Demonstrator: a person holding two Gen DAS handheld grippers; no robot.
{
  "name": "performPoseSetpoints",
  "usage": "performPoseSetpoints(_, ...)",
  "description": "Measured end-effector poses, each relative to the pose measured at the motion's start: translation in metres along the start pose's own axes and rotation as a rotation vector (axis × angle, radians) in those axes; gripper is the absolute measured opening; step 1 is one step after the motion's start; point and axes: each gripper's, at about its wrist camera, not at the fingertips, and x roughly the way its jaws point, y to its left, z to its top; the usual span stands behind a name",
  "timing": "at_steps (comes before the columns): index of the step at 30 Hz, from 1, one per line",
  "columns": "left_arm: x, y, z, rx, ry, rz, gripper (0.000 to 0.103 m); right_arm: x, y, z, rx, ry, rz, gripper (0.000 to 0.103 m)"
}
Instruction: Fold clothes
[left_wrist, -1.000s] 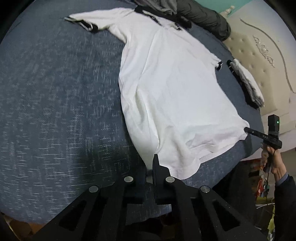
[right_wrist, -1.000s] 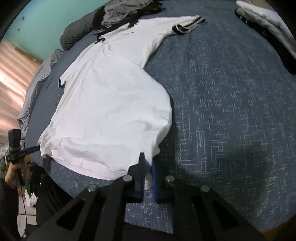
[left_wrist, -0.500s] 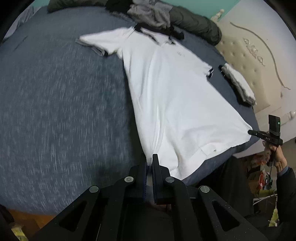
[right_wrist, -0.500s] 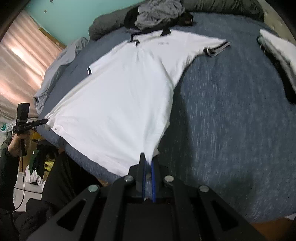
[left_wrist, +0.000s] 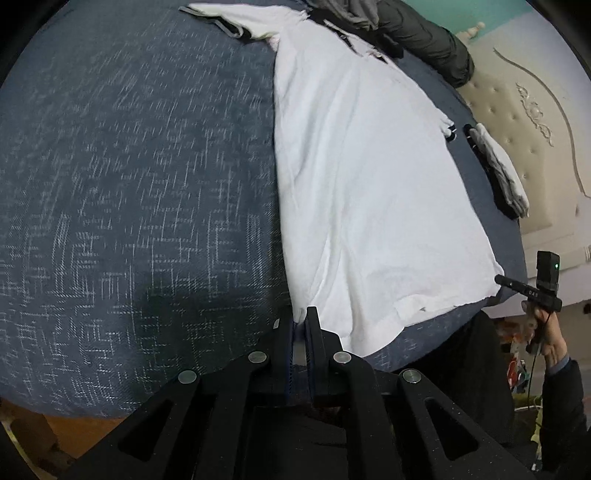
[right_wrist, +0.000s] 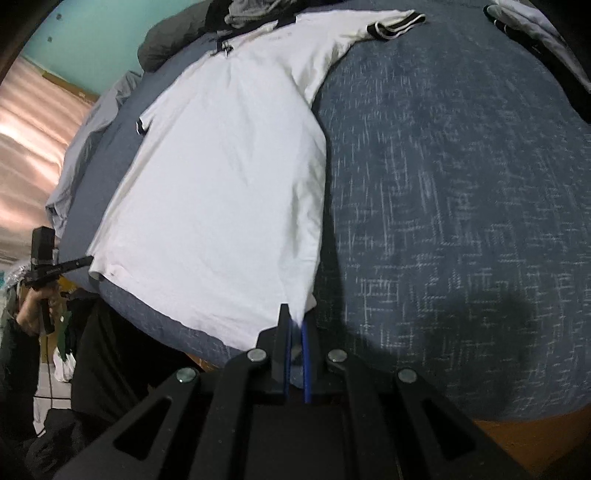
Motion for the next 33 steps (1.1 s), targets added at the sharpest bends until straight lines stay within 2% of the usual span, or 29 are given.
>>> performPoseSetpoints(2,0.0,-0.004,0.001,0.011,0.0,-0.002,0.01,-0.003,0.0,0.003,-0.002,-0.012,-0.004,0.004)
performPoseSetpoints(3,0.0,-0.007,0.002,0.016,0.002,-0.004,0.014,-0.003,-0.001,0.004,-0.002,-0.016,-0.004,0.004)
performPoseSetpoints(4,0.001,-0.008,0.001,0.021,0.006,-0.007,0.028,-0.003,-0.001,0.005,-0.002,-0.019,-0.005,0.004)
performPoseSetpoints(6,0.004,-0.009,-0.002,0.029,0.019,-0.014,0.041,-0.003,-0.001,0.006,-0.004,-0.023,-0.008,0.004)
performPoseSetpoints(13,0.013,-0.008,-0.01,0.058,0.041,0.031,0.042,-0.002,-0.006,0.005,0.011,-0.034,-0.012,0.004)
performPoseSetpoints(16,0.018,-0.009,-0.012,0.075,0.047,0.047,0.037,-0.002,-0.004,0.004,0.013,-0.037,-0.011,0.005)
performPoseSetpoints(17,0.019,-0.009,-0.011,0.083,0.05,0.05,0.02,-0.002,-0.001,0.005,0.01,-0.04,-0.011,0.005)
performPoseSetpoints(18,0.021,-0.01,-0.011,0.09,0.052,0.054,0.008,-0.003,0.0,0.005,0.007,-0.043,-0.009,0.005)
performPoseSetpoints(23,0.003,-0.012,-0.008,0.101,0.027,0.026,0.006,-0.015,0.007,0.004,-0.013,-0.061,0.003,0.005)
performPoseSetpoints(27,-0.024,0.003,-0.004,0.071,0.0,-0.009,0.006,-0.028,0.011,0.004,-0.051,-0.066,-0.009,0.004)
performPoseSetpoints(29,-0.025,0.014,-0.006,0.035,0.009,-0.035,0.006,-0.03,0.009,0.004,-0.052,-0.065,-0.021,0.004)
performPoseSetpoints(33,-0.011,0.018,-0.01,0.015,0.032,-0.034,0.006,-0.014,-0.003,0.002,-0.003,-0.045,-0.048,0.004)
